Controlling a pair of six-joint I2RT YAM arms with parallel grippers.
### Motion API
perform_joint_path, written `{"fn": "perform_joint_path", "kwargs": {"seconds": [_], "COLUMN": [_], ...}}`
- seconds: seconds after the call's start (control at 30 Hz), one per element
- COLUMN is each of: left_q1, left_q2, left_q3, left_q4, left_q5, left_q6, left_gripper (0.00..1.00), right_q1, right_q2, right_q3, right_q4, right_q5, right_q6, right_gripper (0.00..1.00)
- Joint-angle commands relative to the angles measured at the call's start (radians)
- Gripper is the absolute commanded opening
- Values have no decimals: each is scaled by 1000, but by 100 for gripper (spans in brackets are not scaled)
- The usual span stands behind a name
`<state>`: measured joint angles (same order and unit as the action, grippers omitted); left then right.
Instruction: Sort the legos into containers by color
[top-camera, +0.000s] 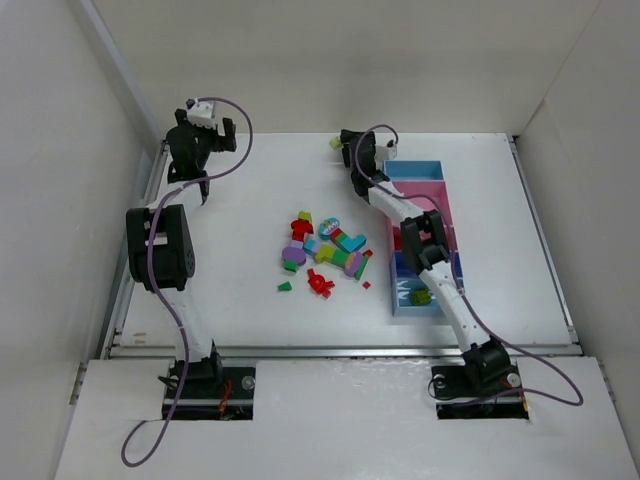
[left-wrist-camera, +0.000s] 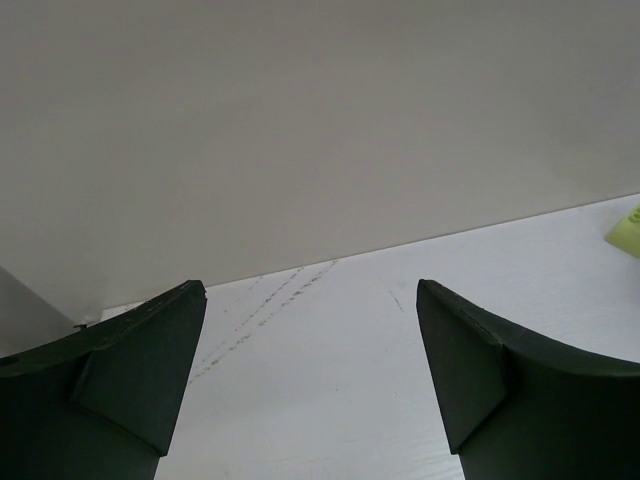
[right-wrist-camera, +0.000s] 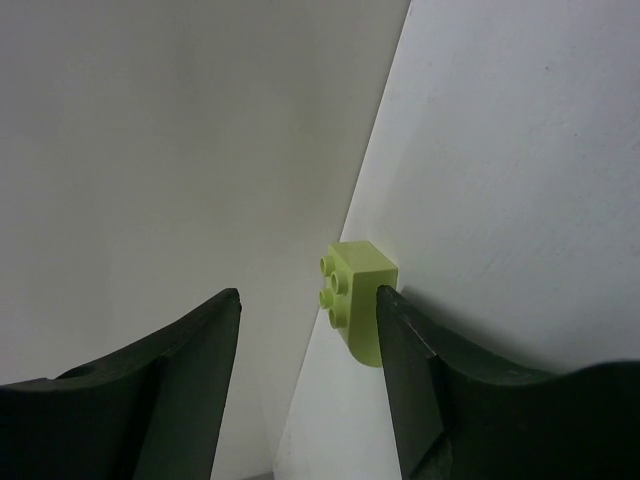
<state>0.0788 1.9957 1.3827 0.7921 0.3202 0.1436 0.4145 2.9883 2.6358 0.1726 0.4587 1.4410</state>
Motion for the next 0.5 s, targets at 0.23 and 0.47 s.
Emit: {"fn": "perform_joint_path", "kwargs": {"seconds": [0.23,0.47], "left_q1": [3,3], "left_q2": [-20,-50], "left_q3": [36,9], "left_q4": [44,44], "left_q5": [28,78], "left_q6": [-36,-45], "left_gripper": [83,82], "right_q1": [20,20], "right_q2": [-97,-315], "right_q3": [-29,-132], "right_q4": [201,314], "right_q5": [-130,-262], "right_q6": [-71,-420], "right_gripper": [62,62]}}
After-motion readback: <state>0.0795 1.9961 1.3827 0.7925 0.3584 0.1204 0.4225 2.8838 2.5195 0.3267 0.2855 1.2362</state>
